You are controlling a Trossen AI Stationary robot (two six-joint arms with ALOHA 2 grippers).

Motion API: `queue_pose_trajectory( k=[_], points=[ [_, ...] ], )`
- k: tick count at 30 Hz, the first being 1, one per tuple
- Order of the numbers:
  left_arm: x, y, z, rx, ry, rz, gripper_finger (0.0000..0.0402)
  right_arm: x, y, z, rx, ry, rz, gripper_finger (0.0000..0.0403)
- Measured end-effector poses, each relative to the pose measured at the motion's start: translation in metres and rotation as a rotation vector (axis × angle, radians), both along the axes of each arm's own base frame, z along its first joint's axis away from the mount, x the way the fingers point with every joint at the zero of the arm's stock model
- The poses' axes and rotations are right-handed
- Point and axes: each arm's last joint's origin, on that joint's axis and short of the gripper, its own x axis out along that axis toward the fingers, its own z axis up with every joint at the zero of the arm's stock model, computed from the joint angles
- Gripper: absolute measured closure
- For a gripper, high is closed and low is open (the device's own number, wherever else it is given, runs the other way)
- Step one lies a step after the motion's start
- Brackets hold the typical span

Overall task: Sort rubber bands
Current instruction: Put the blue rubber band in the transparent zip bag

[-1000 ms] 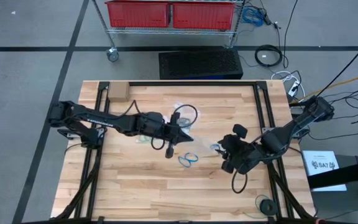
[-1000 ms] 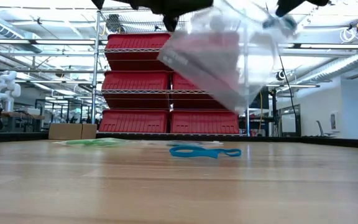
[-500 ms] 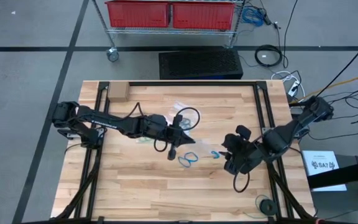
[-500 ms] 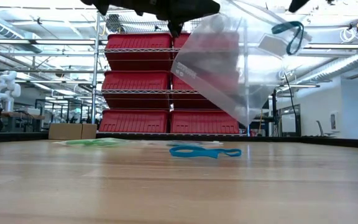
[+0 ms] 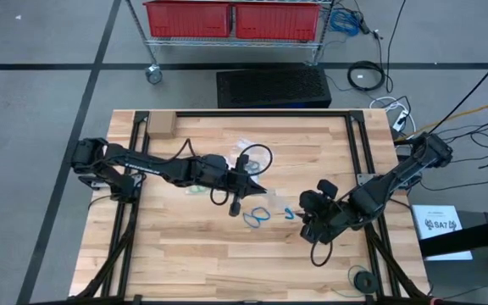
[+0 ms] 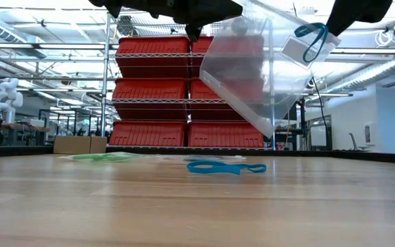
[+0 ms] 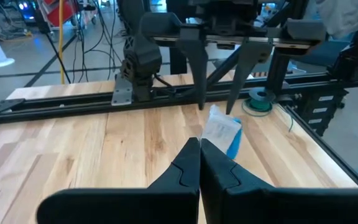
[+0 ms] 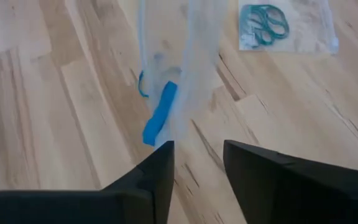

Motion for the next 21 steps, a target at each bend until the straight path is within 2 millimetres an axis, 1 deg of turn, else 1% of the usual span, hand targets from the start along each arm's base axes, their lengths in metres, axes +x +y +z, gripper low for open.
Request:
queue_pose_trajectory(
  k=[5, 10, 16, 21],
  points=[
    [0.0, 0.0, 0.0, 0.002, 0.001, 0.003, 0.0402, 0.003, 0.003, 0.002, 0.036, -0.037, -0.004, 0.029],
    [0.0, 0.0, 0.0, 0.005, 0.0, 0.008, 0.0402, 0.006, 0.002, 0.002, 0.041, -0.055, -0.012, 0.0276],
    [0.0, 0.001, 0.0, 0.008, 0.0, 0.018, 0.0402, 0.014, 0.0, -0.006, 0.019, -0.022, -0.025, 0.0275],
    [0.0, 0.001, 0.0, 0.009, -0.001, 0.021, 0.0402, 0.019, 0.001, -0.012, 0.041, 0.002, -0.029, 0.0272]
  ],
)
